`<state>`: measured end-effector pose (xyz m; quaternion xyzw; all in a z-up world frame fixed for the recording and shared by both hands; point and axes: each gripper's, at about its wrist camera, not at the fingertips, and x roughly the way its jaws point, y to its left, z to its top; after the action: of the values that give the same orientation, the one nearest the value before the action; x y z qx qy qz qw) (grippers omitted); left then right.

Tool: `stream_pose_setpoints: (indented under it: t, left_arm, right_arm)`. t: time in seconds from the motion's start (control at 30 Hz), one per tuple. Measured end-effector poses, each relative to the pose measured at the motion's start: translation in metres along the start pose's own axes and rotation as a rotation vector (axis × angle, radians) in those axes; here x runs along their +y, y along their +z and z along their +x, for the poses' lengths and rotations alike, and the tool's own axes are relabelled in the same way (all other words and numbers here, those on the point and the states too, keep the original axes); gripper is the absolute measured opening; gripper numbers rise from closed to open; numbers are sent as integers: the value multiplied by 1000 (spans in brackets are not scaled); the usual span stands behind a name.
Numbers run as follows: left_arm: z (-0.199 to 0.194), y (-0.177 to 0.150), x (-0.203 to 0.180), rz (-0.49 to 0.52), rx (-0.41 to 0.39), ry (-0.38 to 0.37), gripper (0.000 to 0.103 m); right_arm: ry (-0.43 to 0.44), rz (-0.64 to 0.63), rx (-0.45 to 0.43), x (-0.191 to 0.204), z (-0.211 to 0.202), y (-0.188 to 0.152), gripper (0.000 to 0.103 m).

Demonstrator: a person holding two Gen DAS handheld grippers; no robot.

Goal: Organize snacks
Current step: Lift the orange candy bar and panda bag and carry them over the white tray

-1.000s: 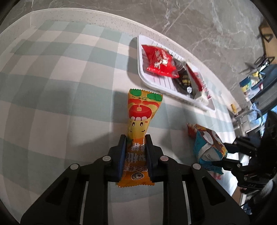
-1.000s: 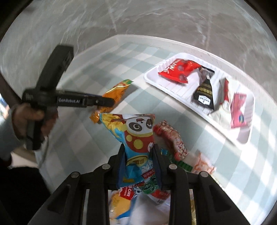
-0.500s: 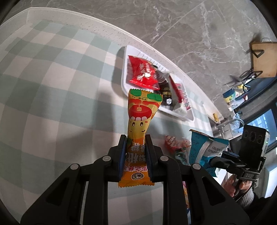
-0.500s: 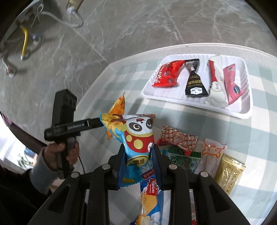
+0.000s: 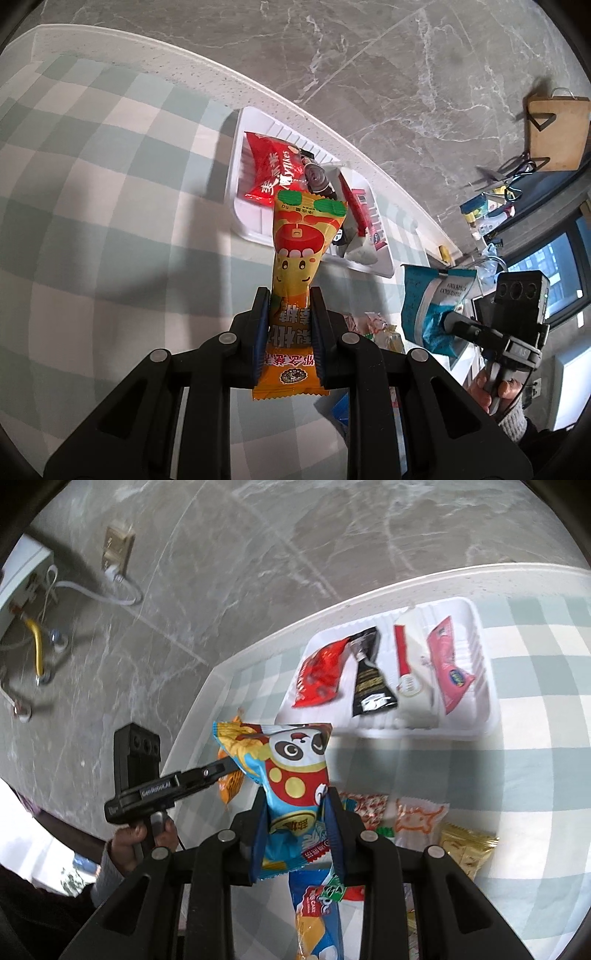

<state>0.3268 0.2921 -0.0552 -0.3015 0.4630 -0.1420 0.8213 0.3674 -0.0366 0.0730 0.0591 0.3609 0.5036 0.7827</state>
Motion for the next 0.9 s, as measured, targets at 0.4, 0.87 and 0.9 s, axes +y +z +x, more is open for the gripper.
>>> stream_pose_setpoints:
  t: [0.4, 0.87, 0.9]
  left_arm:
    - [14, 22, -19, 32, 7, -19, 19]
    - [42, 52, -40, 50, 22, -26, 19]
    - [44, 54, -42, 51, 23, -25, 19]
  right_arm:
    - [-17, 110, -94, -35, -18, 22, 31]
    - [-38, 178, -157, -67, -23, 50, 31]
    - [-40, 181, -159, -69, -23, 51, 31]
